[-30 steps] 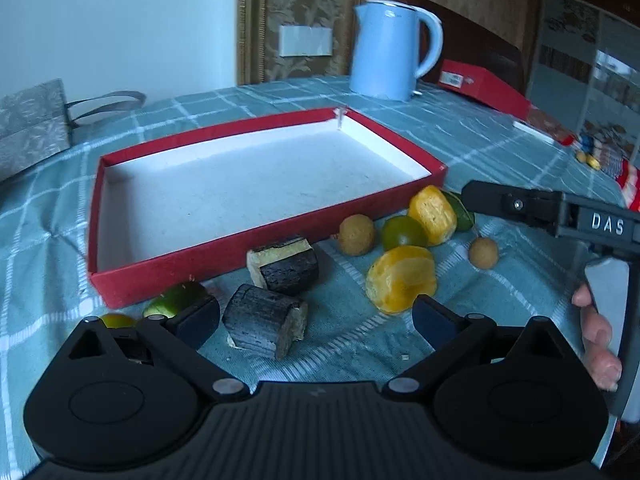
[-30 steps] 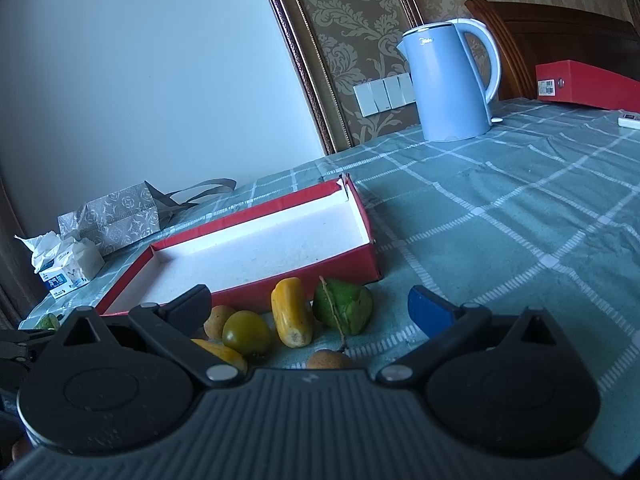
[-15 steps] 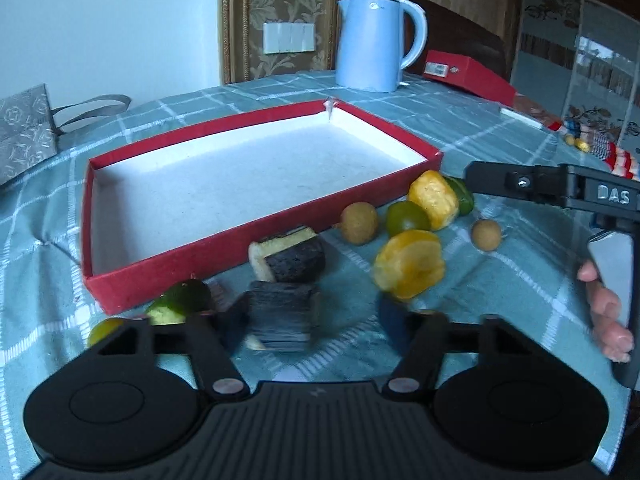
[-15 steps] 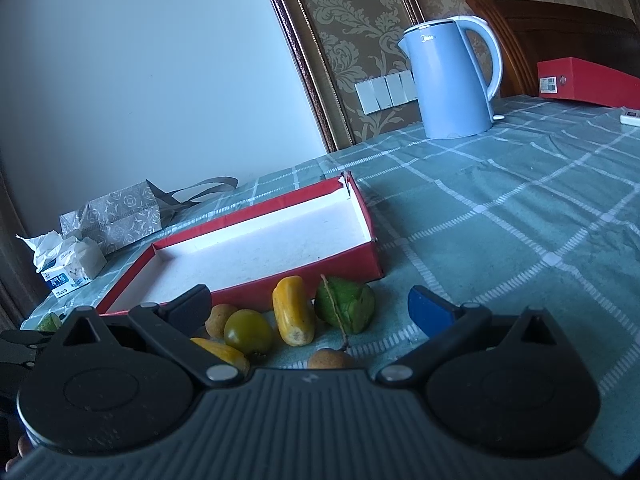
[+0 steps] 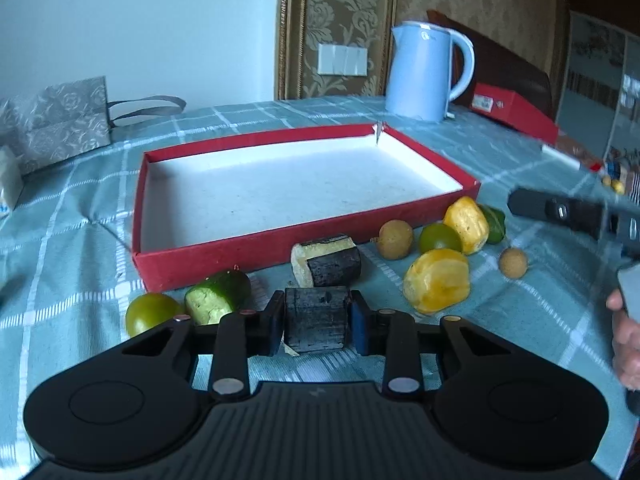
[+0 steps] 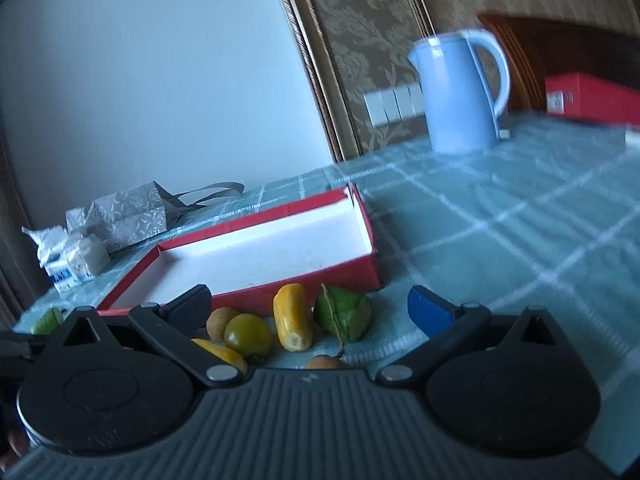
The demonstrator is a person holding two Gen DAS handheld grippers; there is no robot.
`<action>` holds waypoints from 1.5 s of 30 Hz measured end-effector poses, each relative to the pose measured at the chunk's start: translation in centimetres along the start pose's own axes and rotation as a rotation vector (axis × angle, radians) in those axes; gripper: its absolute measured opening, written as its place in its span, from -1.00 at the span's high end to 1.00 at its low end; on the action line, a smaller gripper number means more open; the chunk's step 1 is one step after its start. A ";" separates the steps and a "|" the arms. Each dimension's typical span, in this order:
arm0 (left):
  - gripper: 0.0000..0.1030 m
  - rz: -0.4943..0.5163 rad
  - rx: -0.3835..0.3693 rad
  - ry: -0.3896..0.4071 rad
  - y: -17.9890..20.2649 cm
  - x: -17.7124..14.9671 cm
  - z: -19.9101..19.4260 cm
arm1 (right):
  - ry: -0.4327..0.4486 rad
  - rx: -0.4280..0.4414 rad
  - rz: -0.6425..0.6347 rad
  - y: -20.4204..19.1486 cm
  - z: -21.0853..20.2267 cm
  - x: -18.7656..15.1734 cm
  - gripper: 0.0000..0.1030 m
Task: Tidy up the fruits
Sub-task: 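Reach the left gripper to the dark eggplant chunk and close on it, then lift the eggplant chunk with the left gripper while the right gripper grasps the brown longan, then lower the eggplant chunk into the red tray and open the left gripper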
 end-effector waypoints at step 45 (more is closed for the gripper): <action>0.37 -0.125 0.034 0.093 -1.7 2.0 -1.9 | -0.054 -0.200 -0.183 3.9 6.2 2.7 0.51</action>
Point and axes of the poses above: each gripper's, at about its wrist camera, not at the fingertips, and z roughly the way its jaws point, y to its right, x to its top, the point moved 10 cm from there along z, roughly the way its jaws point, and after that the axes turned 6 degrees about y, right-handed, at the moved point
